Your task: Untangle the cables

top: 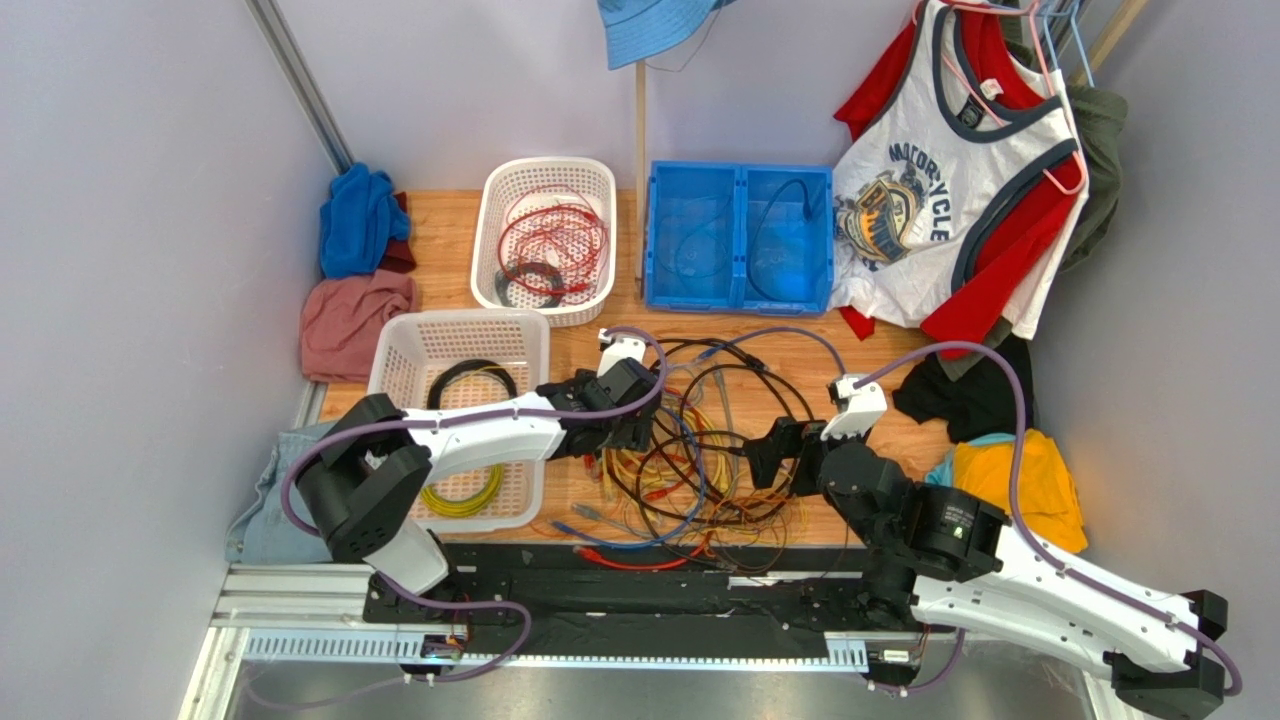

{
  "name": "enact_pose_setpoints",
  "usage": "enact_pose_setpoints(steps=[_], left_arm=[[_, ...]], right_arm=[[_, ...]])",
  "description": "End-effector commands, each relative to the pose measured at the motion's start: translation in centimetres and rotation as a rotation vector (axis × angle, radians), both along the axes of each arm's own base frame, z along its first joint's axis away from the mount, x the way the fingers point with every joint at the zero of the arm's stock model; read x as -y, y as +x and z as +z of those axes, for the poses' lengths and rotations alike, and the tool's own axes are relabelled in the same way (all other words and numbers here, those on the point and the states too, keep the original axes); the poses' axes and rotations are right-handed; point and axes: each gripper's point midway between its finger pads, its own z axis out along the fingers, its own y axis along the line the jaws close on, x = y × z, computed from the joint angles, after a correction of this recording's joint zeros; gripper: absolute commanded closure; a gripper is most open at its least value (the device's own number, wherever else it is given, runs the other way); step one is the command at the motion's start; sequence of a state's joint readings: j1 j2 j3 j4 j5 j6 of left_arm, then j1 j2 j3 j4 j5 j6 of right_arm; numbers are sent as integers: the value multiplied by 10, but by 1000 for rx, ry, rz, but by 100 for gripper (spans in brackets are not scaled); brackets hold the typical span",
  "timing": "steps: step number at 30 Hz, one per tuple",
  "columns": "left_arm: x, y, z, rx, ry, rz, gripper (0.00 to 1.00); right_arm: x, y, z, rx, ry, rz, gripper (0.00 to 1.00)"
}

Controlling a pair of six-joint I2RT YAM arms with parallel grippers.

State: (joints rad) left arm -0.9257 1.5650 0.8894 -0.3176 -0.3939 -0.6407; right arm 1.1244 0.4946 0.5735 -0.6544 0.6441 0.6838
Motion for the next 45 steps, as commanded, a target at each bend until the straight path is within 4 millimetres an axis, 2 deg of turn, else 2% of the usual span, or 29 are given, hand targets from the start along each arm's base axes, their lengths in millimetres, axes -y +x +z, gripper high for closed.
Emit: enact_pose_setpoints(steps=[1,2,6,9,11,12,13,14,15,16,17,19,20,22,23,25,26,28,29,31,34,36,38,41,45], left_arm=[[11,11,-4,8,-22,-14,26],[14,12,-4,10,-30,-18,30],[19,11,-15,-18,-24,-31,61],[18,10,-22,-31,-16,-26,67],[16,8,-24,-37,-13,-19,78],[14,9,-19,-24,-15,-10,95],[10,7,-16,-22,-5,-1,100],[7,8,-10,-11,-5,4,100],[5,11,10,36,-28,15,100],[1,10,21,51,-24,16,100],[2,12,53,112,-70,12,100],[-1,9,88,175,-96,2,100],[0,9,128,247,-164,-15,100],[1,3,165,309,-217,-45,100],[0,1,203,374,-283,-66,100],[1,-6,233,419,-340,-103,100],[0,-9,262,466,-383,-127,100],[6,-17,285,482,-429,-197,100],[8,-21,308,510,-461,-228,100],[16,-33,338,531,-510,-316,100],[26,-44,356,529,-545,-394,100],[31,-49,357,519,-553,-427,100],[32,-50,351,508,-549,-432,100],[34,-52,340,498,-548,-449,100],[35,-55,328,484,-552,-460,100]], right_arm=[[1,1,2,7,16,-17,3],[1,1,2,7,14,-17,3],[2,1,0,4,6,-20,3],[4,1,-1,3,7,-24,4],[4,1,-1,3,9,-26,3],[4,1,-1,2,12,-26,3],[5,0,-2,1,13,-27,3],[5,0,-2,1,13,-27,3],[4,0,-1,1,16,-26,3],[4,0,-1,-1,17,-25,3],[3,0,0,1,20,-23,3],[1,0,0,0,27,-18,4],[1,0,1,0,30,-17,4],[-1,1,2,0,37,-15,4],[-2,0,2,-1,38,-11,4],[-5,0,3,-3,50,-2,4],[-6,-1,4,-4,54,2,4],[-9,-1,5,-6,59,14,4],[-10,-2,9,1,68,22,4],[-15,-3,15,8,84,48,4],[-24,-7,36,48,135,113,5],[-31,-10,57,100,197,165,5],[-33,-10,79,156,268,179,5],[-25,-7,110,258,350,156,5],[-10,5,148,405,343,93,5]])
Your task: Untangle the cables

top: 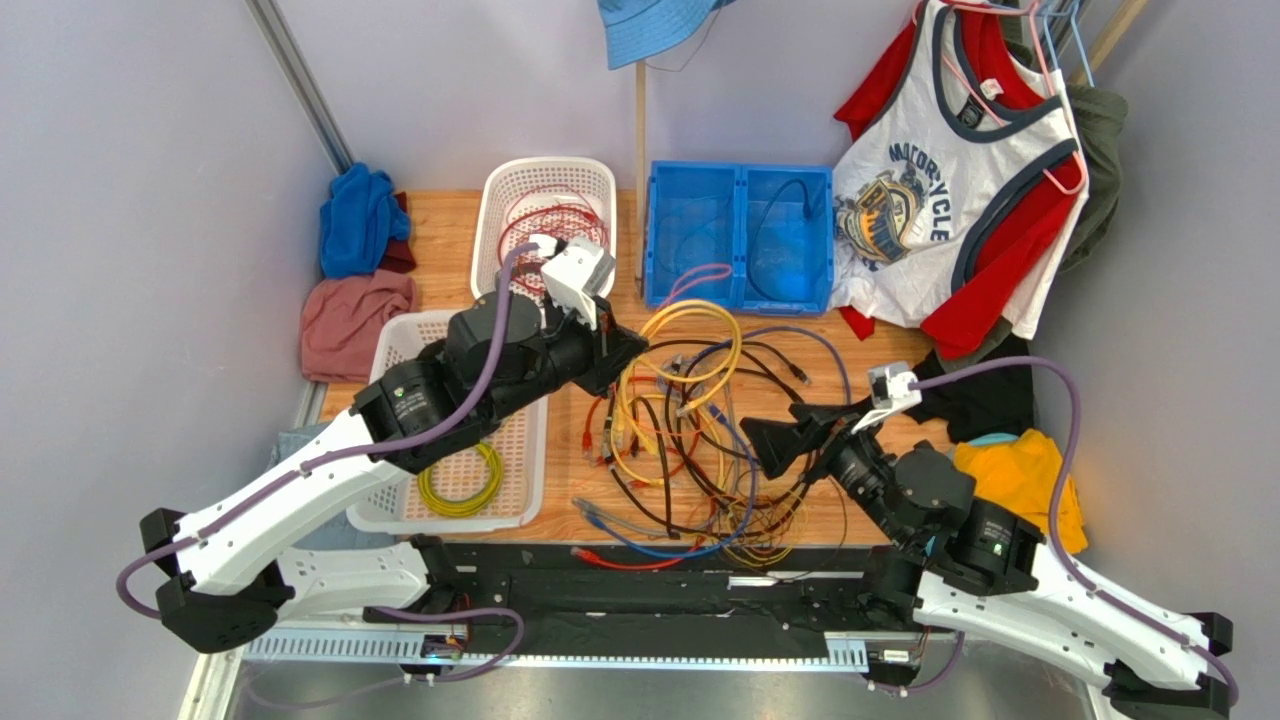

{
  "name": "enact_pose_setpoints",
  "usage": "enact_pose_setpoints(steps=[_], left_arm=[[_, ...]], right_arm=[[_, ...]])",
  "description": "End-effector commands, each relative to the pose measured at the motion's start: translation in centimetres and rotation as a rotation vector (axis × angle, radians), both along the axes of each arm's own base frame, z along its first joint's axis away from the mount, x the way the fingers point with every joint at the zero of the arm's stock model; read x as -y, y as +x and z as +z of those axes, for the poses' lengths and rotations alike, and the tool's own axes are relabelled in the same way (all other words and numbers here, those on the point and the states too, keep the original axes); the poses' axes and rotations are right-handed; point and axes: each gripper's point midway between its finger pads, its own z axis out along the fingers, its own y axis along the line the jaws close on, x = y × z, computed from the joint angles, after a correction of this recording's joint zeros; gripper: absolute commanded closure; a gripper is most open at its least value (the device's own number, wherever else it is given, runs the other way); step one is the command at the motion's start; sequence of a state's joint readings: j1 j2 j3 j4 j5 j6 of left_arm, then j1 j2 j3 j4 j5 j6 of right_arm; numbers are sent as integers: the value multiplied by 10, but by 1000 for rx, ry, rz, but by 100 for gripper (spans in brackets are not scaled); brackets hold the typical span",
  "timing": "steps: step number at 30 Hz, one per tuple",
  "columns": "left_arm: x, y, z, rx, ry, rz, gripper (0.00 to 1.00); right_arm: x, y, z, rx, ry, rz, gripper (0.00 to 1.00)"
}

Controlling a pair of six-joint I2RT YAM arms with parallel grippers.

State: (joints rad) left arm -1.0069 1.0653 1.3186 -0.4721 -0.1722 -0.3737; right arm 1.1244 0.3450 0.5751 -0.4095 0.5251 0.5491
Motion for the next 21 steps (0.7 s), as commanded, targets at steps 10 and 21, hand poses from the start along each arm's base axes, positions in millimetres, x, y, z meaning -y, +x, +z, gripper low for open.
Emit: enact_pose_setpoints(steps=[10,21], left_arm=[[8,-10,-10,8,-6,-77,100],[9,-19,-13,1,-17,-119,100]], right_arm=[[-21,54,97,254,-87,-149,15],[-48,95,84,196,-98,-158,56]])
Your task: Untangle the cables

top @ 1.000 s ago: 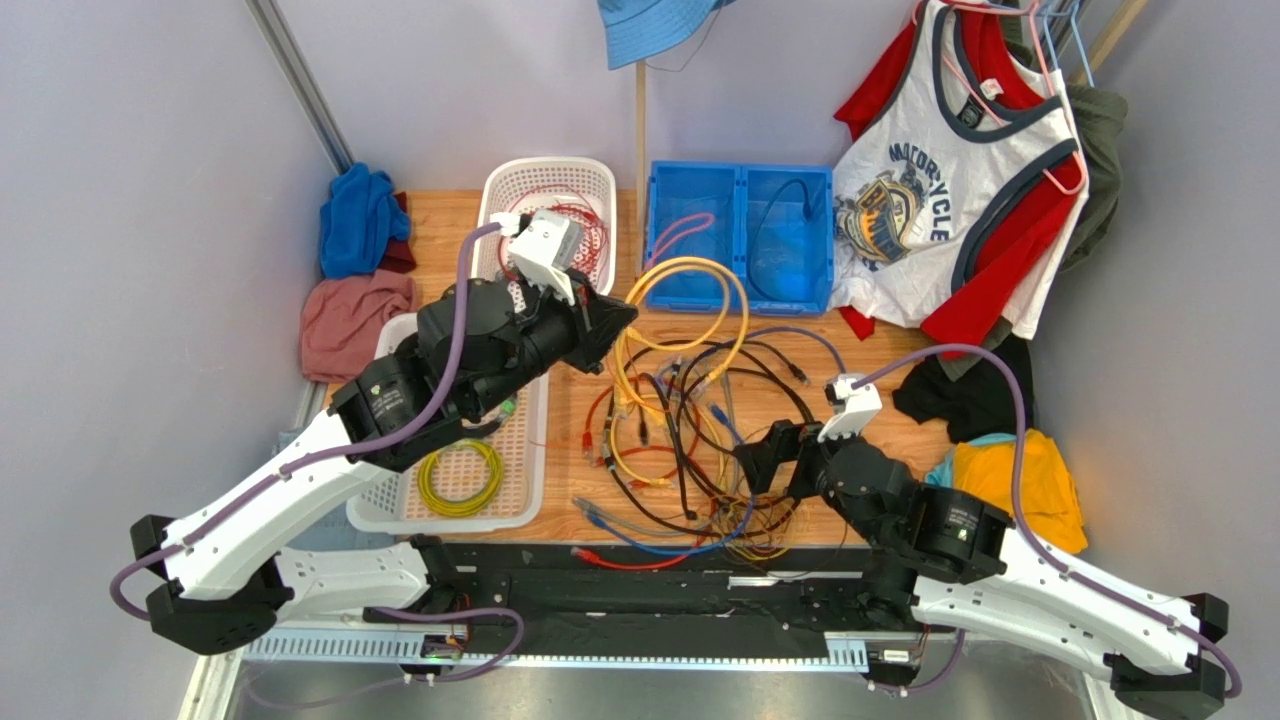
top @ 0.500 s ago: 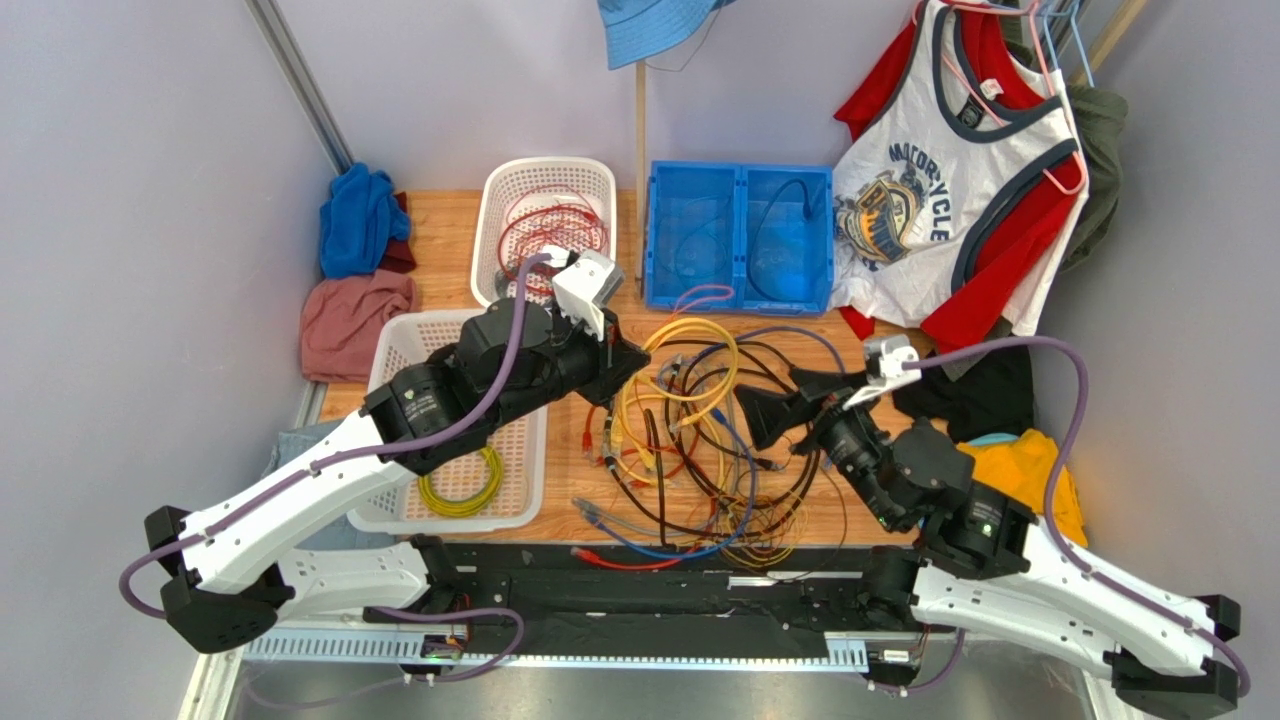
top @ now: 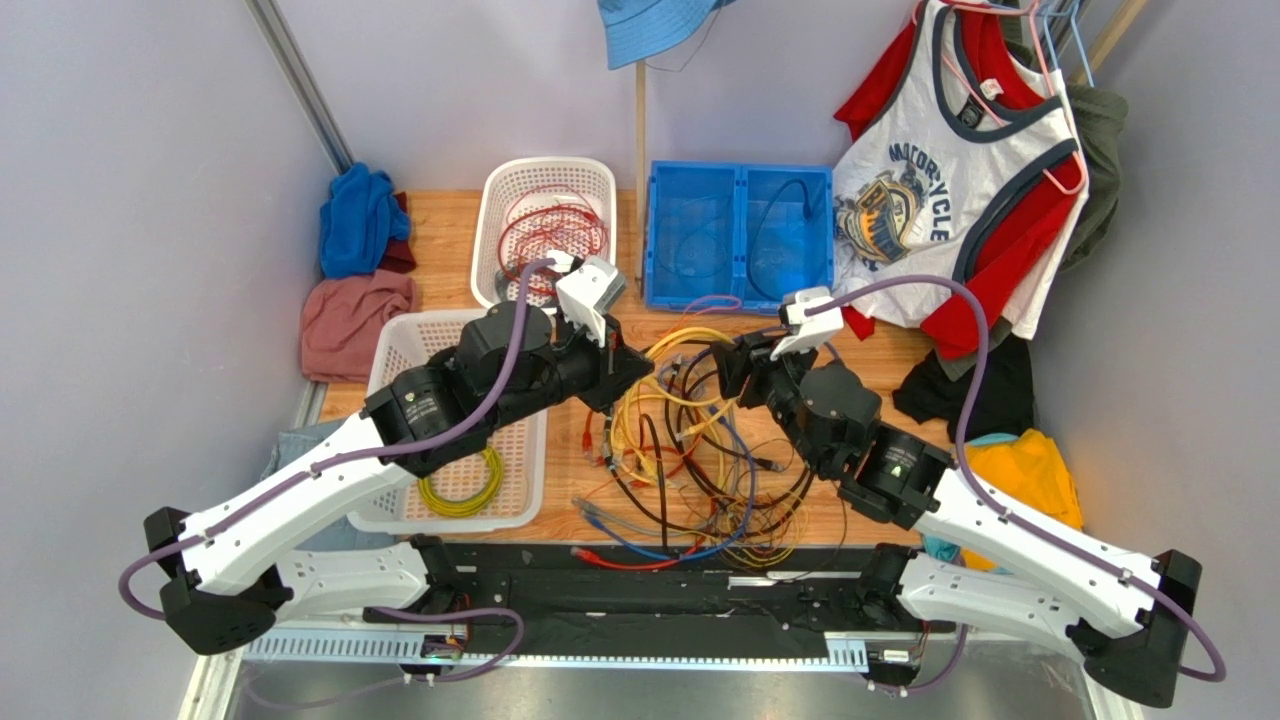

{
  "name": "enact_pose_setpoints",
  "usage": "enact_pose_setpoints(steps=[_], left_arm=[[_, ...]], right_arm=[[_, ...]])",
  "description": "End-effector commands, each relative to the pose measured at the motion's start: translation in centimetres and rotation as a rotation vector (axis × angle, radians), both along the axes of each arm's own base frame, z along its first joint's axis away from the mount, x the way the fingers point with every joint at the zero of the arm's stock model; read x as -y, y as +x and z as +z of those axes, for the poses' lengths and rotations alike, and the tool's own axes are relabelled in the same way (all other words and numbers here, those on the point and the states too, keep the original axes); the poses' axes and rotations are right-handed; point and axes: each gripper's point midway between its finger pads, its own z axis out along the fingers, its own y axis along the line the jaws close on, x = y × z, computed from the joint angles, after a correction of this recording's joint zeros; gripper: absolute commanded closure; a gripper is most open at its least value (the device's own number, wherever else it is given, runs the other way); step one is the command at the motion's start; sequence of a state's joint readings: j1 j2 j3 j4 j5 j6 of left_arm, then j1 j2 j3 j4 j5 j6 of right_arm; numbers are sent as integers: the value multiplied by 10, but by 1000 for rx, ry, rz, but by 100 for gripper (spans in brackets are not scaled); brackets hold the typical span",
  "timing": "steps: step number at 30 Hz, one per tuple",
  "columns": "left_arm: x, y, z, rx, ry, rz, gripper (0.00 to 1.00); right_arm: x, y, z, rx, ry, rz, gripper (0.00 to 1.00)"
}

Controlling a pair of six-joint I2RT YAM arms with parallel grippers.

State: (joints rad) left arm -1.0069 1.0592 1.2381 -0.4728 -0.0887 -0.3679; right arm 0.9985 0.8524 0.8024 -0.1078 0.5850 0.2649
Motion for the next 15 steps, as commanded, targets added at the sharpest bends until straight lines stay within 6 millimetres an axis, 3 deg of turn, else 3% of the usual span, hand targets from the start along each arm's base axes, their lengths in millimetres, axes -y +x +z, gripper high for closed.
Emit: enact_pose_setpoints(steps=[1,2,3,4,6,9,11,15], left_arm=[[1,-7,23,51,-79,-37,100],[1,-7,22,49,-78,-39,100],[0,-8,20,46,-75,-37,100],[-1,-7,20,46,-72,-31,100],[-9,-1,13,31,-42,27,99],[-26,17,-3,5,48,168,56],[-32,23,-5,5,69,215,8],[-34,29,-5,19,56,254,4]], right_arm=[[-6,14,37,40,129,14,61],[-6,15,37,32,136,12,68],[-5,17,36,25,146,3,88],[-2,16,35,19,149,-4,100],[0,13,38,16,158,-1,100],[11,5,41,6,161,-7,100],[21,-1,42,5,158,-13,100],[33,-10,40,-1,154,-18,100]])
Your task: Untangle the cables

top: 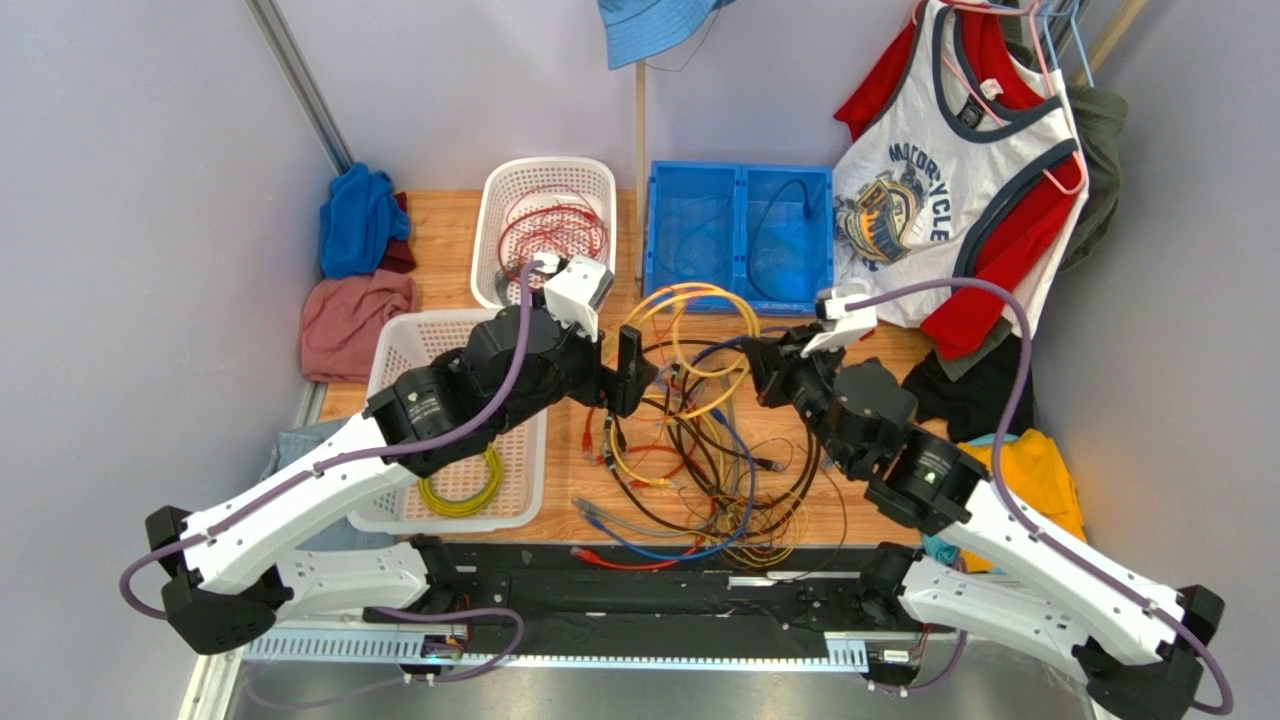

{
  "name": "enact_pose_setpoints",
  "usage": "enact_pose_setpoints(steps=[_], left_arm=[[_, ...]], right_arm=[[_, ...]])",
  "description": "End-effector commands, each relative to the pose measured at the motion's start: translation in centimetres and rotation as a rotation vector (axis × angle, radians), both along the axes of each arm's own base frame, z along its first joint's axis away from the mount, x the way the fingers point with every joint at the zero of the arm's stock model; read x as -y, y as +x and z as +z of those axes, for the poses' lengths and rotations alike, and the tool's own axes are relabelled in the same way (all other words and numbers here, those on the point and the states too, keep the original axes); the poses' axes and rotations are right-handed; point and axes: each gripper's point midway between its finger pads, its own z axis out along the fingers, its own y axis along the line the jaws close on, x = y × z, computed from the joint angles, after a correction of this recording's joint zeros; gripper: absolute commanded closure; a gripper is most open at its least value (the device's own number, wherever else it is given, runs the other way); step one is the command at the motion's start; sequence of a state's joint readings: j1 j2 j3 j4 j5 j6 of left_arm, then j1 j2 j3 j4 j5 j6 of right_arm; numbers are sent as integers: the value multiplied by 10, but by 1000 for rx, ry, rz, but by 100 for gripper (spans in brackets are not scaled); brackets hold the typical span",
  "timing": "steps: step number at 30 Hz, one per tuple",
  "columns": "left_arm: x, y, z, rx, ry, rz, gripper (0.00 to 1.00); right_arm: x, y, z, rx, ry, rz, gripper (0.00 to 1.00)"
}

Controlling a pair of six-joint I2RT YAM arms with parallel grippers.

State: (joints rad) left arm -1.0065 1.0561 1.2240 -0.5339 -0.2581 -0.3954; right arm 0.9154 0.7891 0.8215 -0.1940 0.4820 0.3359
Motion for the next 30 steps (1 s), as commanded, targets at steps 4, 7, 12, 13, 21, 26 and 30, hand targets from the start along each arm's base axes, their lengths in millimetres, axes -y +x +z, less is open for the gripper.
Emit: enact_pose_setpoints(steps=[4,7,12,13,21,26,30], left_arm=[[-10,12,14,48,-37,93,5],[-9,11,16,56,-69,90,8],[-9,5,23,86,-135,62,9],[-7,2,24,87,-148,40,9],[27,-16,37,110,-245,-155,9],[51,-22,38,98,-286,-246,10],[65,-21,31,95,-269,-289,38]], right_arm=[[25,-14,22,15,61,-36,100],[27,-19,19,5,67,-21,100],[27,-29,14,-6,74,27,100],[28,-31,13,-6,78,33,100],[19,-40,8,-26,90,102,100],[5,-45,4,-47,84,173,100],[-3,-48,-1,-66,72,213,100]])
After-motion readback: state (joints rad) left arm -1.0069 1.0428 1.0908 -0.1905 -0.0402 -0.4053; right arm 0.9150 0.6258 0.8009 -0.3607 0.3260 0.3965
